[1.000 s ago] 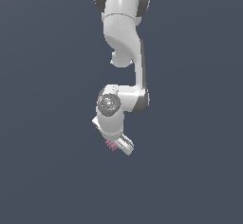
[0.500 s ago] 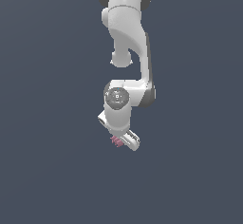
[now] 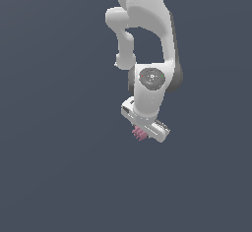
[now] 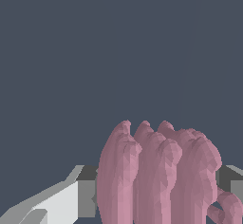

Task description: Pick up the object and move it to a goal position.

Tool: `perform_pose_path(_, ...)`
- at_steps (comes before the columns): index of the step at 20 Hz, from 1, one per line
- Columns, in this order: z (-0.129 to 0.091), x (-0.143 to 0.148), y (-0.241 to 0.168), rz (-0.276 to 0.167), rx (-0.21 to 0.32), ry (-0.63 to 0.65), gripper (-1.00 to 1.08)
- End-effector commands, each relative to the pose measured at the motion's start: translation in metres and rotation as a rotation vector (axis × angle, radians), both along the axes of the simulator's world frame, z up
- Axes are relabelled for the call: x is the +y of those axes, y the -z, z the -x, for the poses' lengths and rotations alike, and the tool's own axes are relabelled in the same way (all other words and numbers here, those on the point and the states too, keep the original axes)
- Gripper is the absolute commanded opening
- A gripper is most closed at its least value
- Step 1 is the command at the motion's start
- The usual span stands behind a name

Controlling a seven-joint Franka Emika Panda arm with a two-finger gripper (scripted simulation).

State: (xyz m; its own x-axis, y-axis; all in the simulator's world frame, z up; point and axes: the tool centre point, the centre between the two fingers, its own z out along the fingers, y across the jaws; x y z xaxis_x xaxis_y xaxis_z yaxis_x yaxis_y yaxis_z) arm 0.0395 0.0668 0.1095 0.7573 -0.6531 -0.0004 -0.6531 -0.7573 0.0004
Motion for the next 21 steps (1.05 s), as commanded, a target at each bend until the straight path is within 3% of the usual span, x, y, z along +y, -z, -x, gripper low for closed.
perform_pose_path(1,0.011,0.025,-0.016,0.0,0.0,0.0,-1.0)
perform_pose_path(12,0.049,0.119,-0.08,0.001,-0.001,0.0,-1.0)
perform_pose_path(21,0.058,0.147,-0.098,0.001,-0.001,0.0,-1.0)
